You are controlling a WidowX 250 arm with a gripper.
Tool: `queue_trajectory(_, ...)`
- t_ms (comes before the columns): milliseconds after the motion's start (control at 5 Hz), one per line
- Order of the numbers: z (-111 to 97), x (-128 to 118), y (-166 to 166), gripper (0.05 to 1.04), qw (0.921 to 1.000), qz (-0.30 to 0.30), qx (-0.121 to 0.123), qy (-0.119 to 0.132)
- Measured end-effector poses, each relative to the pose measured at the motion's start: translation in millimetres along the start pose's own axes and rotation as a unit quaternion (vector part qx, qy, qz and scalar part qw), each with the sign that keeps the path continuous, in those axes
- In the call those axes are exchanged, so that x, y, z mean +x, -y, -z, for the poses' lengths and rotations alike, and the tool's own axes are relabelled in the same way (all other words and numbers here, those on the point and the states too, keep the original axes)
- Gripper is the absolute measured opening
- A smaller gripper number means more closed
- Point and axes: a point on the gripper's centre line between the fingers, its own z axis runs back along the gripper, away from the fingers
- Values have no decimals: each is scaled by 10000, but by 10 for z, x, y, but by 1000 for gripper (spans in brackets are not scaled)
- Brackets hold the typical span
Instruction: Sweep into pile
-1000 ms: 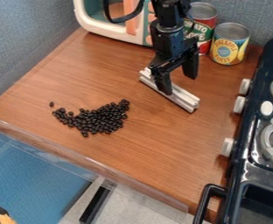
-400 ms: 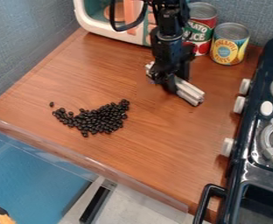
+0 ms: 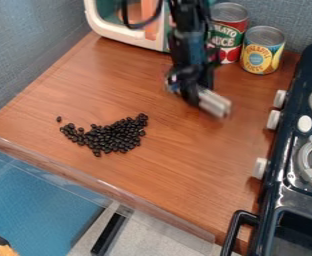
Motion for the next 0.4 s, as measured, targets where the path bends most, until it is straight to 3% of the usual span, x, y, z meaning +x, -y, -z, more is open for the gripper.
queue_trajectory(200, -405, 130, 16, 381, 9978, 41, -184, -643)
queue_trajectory(400, -795, 311, -24, 381, 9939, 67, -449, -1009)
